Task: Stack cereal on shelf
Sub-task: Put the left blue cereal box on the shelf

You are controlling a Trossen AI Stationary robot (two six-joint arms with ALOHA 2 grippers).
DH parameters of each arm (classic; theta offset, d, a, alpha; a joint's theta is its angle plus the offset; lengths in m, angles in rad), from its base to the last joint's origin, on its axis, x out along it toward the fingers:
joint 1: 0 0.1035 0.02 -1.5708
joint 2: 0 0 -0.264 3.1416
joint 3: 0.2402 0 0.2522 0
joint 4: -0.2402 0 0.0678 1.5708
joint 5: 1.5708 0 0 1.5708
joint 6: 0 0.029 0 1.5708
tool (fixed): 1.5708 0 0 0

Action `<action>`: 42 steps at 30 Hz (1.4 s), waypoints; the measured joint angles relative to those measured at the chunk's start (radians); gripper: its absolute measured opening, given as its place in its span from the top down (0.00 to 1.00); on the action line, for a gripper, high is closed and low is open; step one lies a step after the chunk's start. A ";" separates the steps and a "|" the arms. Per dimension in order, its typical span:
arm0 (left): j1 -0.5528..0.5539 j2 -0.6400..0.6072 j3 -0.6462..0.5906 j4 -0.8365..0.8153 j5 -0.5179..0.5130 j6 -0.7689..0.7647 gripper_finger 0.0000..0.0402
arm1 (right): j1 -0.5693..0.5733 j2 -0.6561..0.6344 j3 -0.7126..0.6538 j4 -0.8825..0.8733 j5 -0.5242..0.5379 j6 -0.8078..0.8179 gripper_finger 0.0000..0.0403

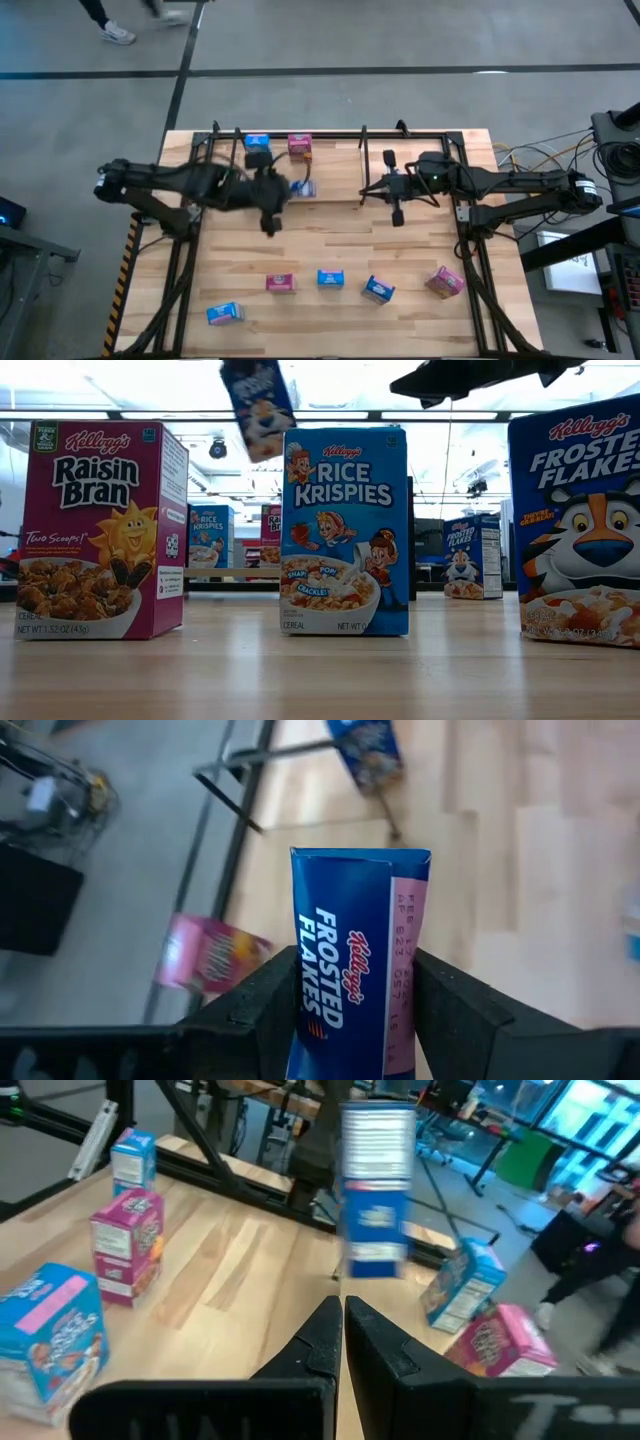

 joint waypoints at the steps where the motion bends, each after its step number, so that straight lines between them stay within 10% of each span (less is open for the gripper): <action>1: 0.029 0.000 -0.005 0.031 0.012 0.034 0.61 | 0.000 0.000 -0.002 -0.003 -0.004 0.005 0.98; 16: 0.382 0.143 -0.048 0.312 0.290 0.212 0.61 | 0.000 -0.001 -0.012 -0.046 -0.005 0.084 0.98; 42: 0.456 0.388 -0.048 0.487 0.369 0.336 0.58 | 0.000 0.000 -0.020 -0.049 -0.001 0.101 0.98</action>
